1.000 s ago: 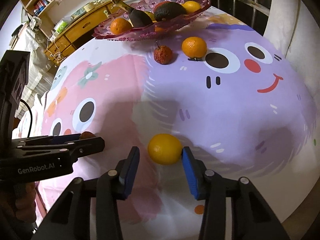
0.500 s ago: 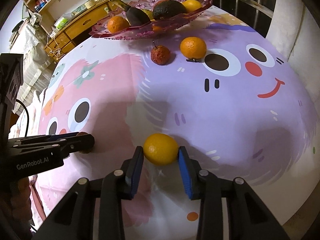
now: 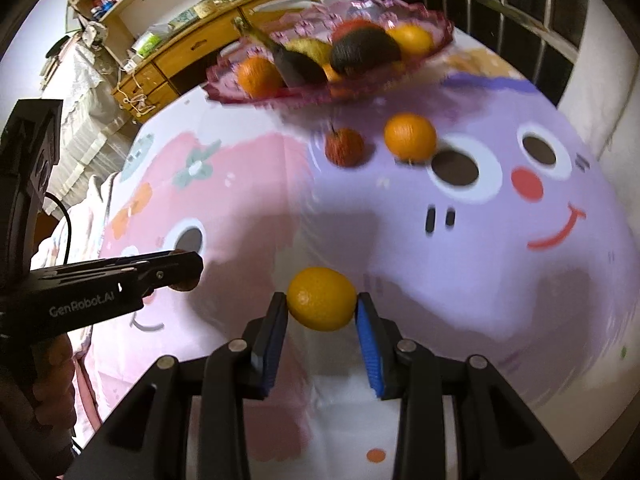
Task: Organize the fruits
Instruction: 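Carry the lychee and mandarin into the pink bowl and release both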
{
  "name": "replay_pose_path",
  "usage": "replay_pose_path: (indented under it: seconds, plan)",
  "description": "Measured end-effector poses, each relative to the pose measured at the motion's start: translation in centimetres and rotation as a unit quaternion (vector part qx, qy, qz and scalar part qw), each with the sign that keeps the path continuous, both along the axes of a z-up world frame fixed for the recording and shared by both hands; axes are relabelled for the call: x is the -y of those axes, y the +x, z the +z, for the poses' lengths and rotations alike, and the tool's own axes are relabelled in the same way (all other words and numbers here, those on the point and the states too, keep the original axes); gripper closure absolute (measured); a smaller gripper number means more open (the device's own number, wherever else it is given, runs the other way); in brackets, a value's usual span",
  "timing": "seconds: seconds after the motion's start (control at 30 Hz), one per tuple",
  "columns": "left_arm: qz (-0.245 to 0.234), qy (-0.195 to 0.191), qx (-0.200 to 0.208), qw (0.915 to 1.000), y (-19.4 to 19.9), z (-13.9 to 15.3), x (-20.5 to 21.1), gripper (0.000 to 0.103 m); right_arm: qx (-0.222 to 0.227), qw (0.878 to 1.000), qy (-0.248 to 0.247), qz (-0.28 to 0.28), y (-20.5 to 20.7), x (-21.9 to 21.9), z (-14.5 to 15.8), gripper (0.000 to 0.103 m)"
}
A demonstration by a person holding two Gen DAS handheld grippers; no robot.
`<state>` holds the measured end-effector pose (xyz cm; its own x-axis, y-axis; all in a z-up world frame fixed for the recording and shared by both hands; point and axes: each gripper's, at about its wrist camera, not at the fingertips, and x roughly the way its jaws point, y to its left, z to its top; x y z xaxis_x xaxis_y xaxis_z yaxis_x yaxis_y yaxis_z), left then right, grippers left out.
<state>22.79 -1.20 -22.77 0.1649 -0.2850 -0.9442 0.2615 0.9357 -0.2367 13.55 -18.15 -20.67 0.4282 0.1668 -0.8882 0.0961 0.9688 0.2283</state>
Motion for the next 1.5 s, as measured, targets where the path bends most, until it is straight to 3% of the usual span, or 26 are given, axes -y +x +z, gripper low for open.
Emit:
replay_pose_path:
  seconds: [0.1, 0.6, 1.13, 1.43, 1.5]
  plan:
    - [0.018, -0.014, 0.002, 0.9997, 1.2, 1.4, 0.2, 0.073, 0.013, 1.0, 0.0, 0.012, 1.1, 0.5, 1.3, 0.068]
    - [0.083, -0.011, 0.105, 0.991, 8.3, 9.0, 0.5, 0.073, 0.067, 0.997, 0.002, 0.039, 7.4, 3.8, 6.9, 0.068]
    - [0.141, -0.013, 0.173, 0.9747, 14.8, 10.6, 2.5, 0.073, 0.117, 0.991, 0.019, 0.063, 14.1, 7.8, 8.1, 0.068]
    - [0.154, -0.016, 0.153, 0.976, 16.3, 8.3, 4.3, 0.073, 0.127, 0.987, 0.037, 0.09, 16.3, 8.6, 6.8, 0.067]
    - [0.153, -0.013, 0.151, 0.9765, 16.3, 8.1, 4.8, 0.066, 0.123, 0.987, 0.045, 0.092, 16.6, 8.7, 6.4, 0.065]
